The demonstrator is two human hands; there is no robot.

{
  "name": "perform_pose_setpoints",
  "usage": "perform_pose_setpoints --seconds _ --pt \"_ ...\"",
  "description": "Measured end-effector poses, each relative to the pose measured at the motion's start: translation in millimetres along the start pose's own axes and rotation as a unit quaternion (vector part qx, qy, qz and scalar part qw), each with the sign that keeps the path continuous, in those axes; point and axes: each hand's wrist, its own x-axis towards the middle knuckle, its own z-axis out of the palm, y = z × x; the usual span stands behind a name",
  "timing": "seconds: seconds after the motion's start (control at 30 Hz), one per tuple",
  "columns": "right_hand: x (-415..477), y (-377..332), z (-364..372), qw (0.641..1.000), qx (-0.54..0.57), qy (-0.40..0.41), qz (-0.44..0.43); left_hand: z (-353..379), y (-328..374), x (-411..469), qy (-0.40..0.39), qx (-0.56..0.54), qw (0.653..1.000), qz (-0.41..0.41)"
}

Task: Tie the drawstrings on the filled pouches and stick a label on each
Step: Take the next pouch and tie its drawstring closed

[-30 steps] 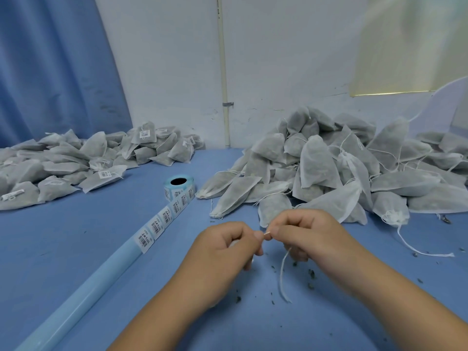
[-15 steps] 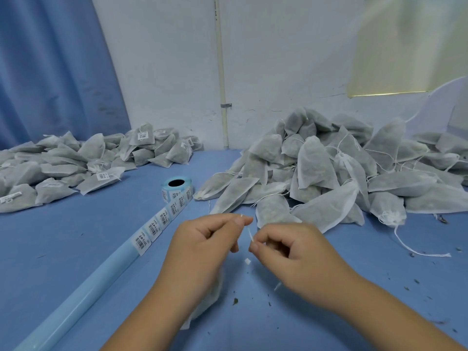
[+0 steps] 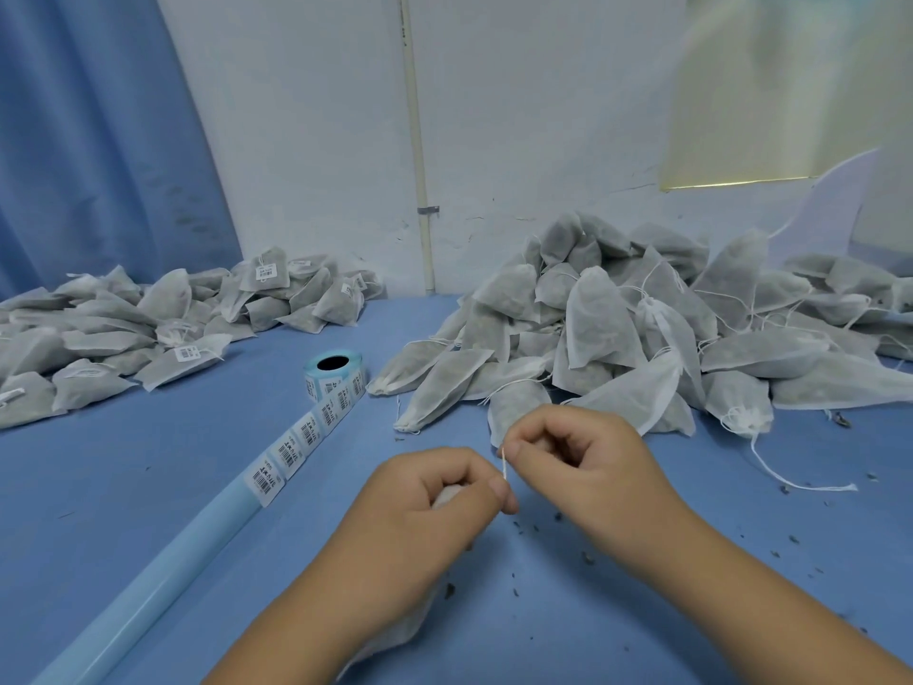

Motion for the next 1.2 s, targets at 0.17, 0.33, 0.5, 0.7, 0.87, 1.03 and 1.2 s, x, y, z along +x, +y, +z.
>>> perform_pose_setpoints --seconds 0.17,0.33,0.5,0.7,0.87,1.03,1.2 --pt "1.6 4.2 1.7 0.999 -0.027 -0.04 0.024 -6.3 8.1 5.9 -0.044 -0.263 0.954 -0.134" --pt "3.7 5.1 -1.5 0.978 -0.193 0.046 -0.068 -15.7 7.9 13.3 -0.089 -0.442 0.86 -0.24" --pt "-6.4 -9.5 6.7 0.968 -0.164 0.078 -0.175 -14.2 6.6 11.0 -0.103 -0.444 0.856 -0.243" --pt "-12.1 -17.1 17.4 0.996 0.0 0.008 -0.088 -9.4 3.6 10.2 -0.08 -0.378 0.899 -0.207" --pt "-9.3 -16.3 12.1 0.998 0.06 -0.025 -0.023 -10.8 1.3 9.8 -0.075 -0.339 0.923 -0.164" --pt "-8.1 -12.9 11.5 0.997 0.041 -0.065 0.006 -10.9 5.9 4.3 -0.059 -0.235 0.962 -0.124" --pt "-7.6 -8.8 9.2 0.995 0.024 -0.095 0.005 -9.3 10.9 0.8 -0.044 -0.136 0.985 -0.093"
